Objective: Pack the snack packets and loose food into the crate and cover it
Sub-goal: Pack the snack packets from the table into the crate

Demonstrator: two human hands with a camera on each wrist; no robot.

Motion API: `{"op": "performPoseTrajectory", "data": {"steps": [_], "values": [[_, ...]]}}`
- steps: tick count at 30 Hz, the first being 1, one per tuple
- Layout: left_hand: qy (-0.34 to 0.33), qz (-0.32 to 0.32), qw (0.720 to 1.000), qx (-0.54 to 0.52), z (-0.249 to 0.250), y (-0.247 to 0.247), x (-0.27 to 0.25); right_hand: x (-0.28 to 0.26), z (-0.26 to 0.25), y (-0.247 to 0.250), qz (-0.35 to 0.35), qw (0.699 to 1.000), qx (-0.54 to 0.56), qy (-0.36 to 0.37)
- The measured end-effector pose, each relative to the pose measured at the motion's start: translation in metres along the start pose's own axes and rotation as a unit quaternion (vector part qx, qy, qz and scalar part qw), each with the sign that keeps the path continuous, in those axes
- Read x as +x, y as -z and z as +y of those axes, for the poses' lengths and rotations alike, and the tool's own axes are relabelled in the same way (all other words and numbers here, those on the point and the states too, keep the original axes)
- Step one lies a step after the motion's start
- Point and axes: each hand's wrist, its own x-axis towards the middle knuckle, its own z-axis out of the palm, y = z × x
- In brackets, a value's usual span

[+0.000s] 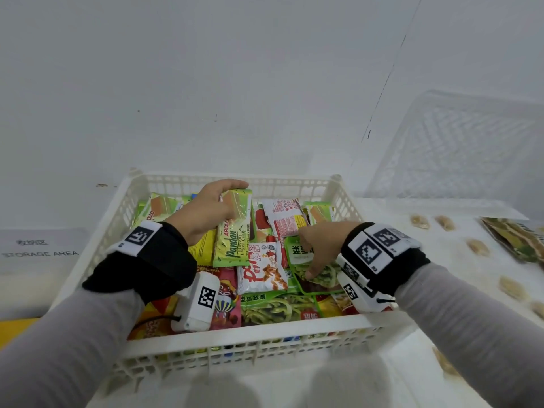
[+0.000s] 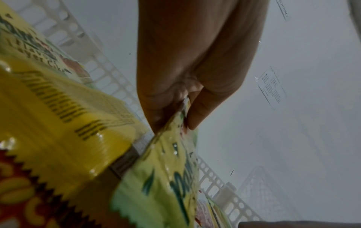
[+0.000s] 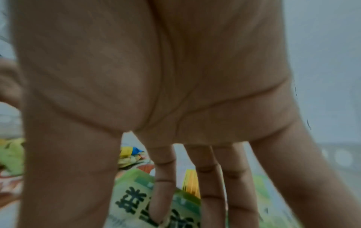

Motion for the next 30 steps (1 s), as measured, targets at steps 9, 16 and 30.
{"op": "performPoseTrajectory", "data": {"steps": [9,16,30], "values": [[-0.015,0.097,0.985,-0.139,0.002,0.007,0.002,-0.001,0.004,0.021,0.108,0.975,0.180,0.072],[-0.068,0.028,0.936,-0.345,0.015,0.004,-0.002,0.015,-0.021,0.036,0.110,0.777,0.582,0.216],[0.010,0.110,0.917,-0.383,0.009,0.016,0.003,0.051,-0.010,0.038,0.089,0.715,0.654,0.232]]}}
